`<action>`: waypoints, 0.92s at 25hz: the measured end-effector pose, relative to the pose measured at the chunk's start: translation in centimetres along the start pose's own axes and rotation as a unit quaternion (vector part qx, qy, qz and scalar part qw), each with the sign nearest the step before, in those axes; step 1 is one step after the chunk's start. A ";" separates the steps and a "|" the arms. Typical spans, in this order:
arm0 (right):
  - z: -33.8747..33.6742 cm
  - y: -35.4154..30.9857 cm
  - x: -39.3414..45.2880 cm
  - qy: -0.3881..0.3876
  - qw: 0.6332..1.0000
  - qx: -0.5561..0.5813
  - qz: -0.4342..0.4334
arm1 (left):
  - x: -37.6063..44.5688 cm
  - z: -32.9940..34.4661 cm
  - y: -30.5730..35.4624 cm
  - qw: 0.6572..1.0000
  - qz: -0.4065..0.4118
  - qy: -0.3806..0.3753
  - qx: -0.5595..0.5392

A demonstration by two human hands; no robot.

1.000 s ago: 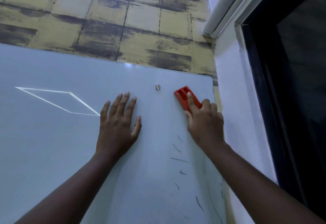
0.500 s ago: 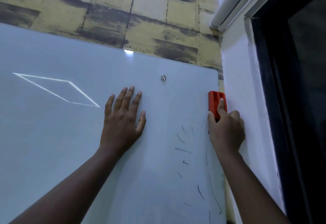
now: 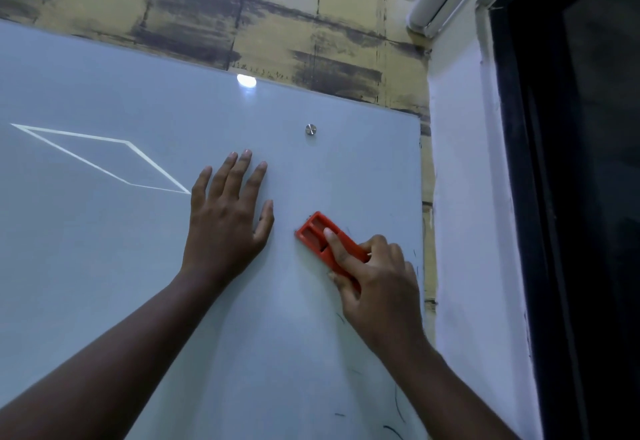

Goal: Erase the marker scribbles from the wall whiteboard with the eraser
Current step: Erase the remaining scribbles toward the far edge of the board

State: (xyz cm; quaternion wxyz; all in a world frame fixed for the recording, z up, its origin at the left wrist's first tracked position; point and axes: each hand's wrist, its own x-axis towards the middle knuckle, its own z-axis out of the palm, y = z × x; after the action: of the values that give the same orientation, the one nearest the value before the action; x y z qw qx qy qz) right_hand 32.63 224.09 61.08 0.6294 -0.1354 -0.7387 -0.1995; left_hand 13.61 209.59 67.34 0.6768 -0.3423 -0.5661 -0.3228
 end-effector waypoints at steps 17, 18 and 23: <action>-1.0 -0.5 -2.9 -0.042 0.970 -0.046 0.235 | -2.6 -0.2 0.5 1.000 0.004 0.014 0.016; -0.6 -2.1 -3.8 -0.042 0.978 -0.036 0.201 | -2.6 -0.1 0.5 1.000 0.005 0.014 0.015; 0.5 -4.5 -8.3 -0.039 0.997 -0.033 0.054 | -3.3 -0.3 0.3 1.000 0.008 -0.004 -0.001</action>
State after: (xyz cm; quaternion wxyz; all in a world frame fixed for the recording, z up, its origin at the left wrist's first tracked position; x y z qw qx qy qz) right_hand 31.58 220.73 52.26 0.6048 -0.2035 -0.7475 -0.1845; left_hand 13.54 209.65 64.04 0.6767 -0.3488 -0.5661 -0.3162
